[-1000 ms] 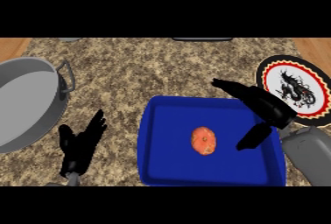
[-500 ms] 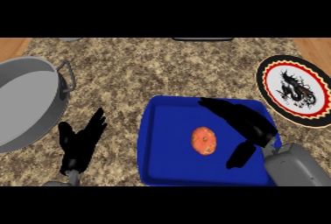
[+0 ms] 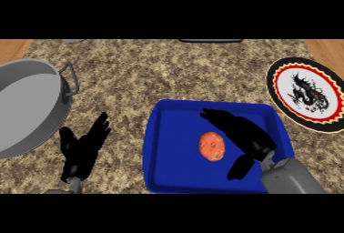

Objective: Pick the squash from the tray and place it in the plate

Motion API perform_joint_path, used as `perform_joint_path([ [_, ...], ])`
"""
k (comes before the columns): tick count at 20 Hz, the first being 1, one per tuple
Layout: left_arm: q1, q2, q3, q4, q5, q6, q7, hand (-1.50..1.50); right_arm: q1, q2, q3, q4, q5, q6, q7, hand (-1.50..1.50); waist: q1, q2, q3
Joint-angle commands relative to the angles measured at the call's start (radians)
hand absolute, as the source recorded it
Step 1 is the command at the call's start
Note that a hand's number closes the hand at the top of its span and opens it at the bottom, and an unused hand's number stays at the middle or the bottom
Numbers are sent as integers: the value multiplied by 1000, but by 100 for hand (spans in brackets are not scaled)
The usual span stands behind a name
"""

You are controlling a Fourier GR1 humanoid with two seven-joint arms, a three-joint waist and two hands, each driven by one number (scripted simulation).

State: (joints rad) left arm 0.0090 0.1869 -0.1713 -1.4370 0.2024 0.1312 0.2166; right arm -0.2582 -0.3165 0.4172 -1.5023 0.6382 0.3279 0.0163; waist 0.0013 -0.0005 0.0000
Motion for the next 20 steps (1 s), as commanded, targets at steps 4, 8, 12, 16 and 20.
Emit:
perform_joint_path([
  [4,27,-41,17,40,-32,-26,-53,0,-27,82,-16,24,126,20,64,-150,1,0,0],
  [8,-16,-18,69,27,-25,-51,-2,0,26,122,15,84,211,-40,21,-150,0,0,0],
  [12,-6,-53,44,8,-71,-27,8,0,-94,119,-86,274,207,-20,-97,-150,4,1,0],
  [16,24,-88,33,26,-92,-36,-40,0,3,160,-22,255,286,-64,-91,-150,2,0,0],
  [20,11,-47,80,12,-57,-72,0,0,-35,141,32,280,372,-89,-149,150,2,0,0],
])
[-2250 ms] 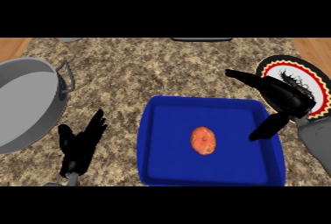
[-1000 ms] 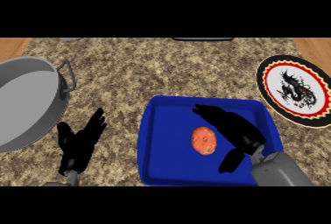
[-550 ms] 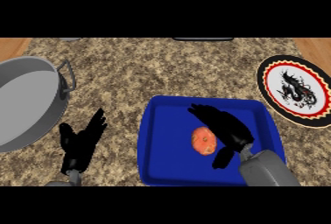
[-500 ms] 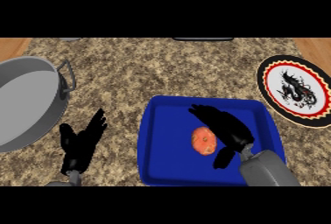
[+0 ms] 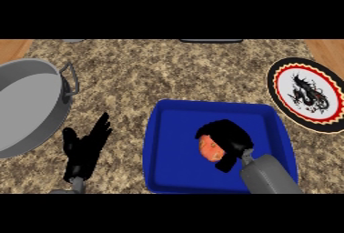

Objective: Pick the squash from the tray and place it in the plate

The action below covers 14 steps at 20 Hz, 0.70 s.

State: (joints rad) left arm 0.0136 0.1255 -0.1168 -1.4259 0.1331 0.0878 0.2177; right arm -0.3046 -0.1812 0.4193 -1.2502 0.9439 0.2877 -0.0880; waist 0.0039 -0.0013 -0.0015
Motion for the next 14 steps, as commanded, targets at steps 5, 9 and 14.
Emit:
perform_joint_path([
  [5,44,-4,26,-83,-3,-8,46,0,34,31,6,47,125,-121,-82,150,0,1,2],
  [9,44,-15,15,-1,-22,-29,-25,0,-95,111,-128,130,104,-120,76,150,9,3,2],
  [14,9,-8,31,-3,-11,-26,-13,0,-146,178,-402,140,120,-264,573,150,-21,12,-1],
])
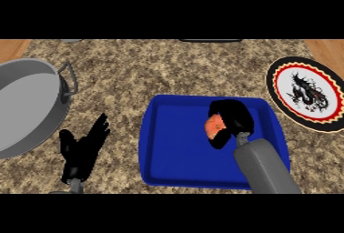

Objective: Pick the squash from the tray and place it in the plate

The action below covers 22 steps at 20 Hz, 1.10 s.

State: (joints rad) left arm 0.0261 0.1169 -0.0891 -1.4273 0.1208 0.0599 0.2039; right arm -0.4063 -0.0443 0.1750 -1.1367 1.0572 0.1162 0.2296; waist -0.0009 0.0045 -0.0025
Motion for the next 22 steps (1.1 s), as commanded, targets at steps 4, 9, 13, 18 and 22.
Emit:
perform_joint_path([
  [4,-16,14,-8,-9,0,-22,10,0,-187,43,-198,10,95,-341,483,150,53,9,2],
  [9,-57,-15,-27,-5,-9,-7,29,0,-328,44,-215,86,324,-583,721,150,67,17,2],
  [13,-25,-7,-39,-9,-11,-27,16,0,-412,44,-228,160,451,-740,914,150,77,13,2],
  [18,-34,0,-8,1,4,-24,15,0,-388,44,-325,210,552,-931,980,150,45,10,3],
  [22,-39,20,3,3,7,-34,34,0,-384,44,-403,209,574,-1064,956,150,34,8,3],
])
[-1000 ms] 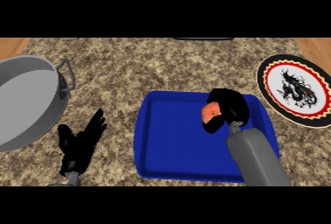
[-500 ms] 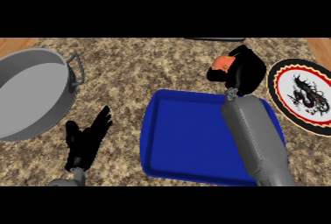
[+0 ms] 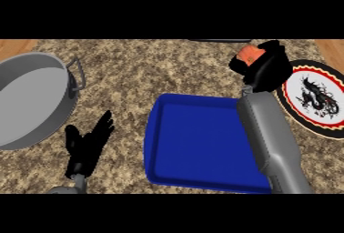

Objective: Pick the squash from the tray and place it in the plate

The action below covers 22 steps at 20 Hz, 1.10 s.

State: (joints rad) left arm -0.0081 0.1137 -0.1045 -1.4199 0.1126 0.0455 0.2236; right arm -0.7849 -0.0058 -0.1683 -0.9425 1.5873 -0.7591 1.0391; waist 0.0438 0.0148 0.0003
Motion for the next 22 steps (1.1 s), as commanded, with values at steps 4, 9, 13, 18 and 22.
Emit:
perform_joint_path([
  [4,29,8,-5,-61,2,-3,29,0,11,-44,-142,74,69,-265,105,150,-17,-7,1],
  [9,26,-12,-1,-50,-15,33,33,0,47,-126,-211,137,124,-357,83,150,-27,-8,0],
  [13,53,-52,-39,-48,-36,45,8,0,65,-226,-265,247,3,-452,-18,150,-21,-6,2],
  [18,2,-14,12,-6,-9,5,-2,0,42,-353,-279,389,-230,-513,-204,150,-17,-3,2],
  [22,-11,-20,21,35,-19,6,-44,0,74,-409,-258,444,-427,-547,-373,150,-17,-3,3],
])
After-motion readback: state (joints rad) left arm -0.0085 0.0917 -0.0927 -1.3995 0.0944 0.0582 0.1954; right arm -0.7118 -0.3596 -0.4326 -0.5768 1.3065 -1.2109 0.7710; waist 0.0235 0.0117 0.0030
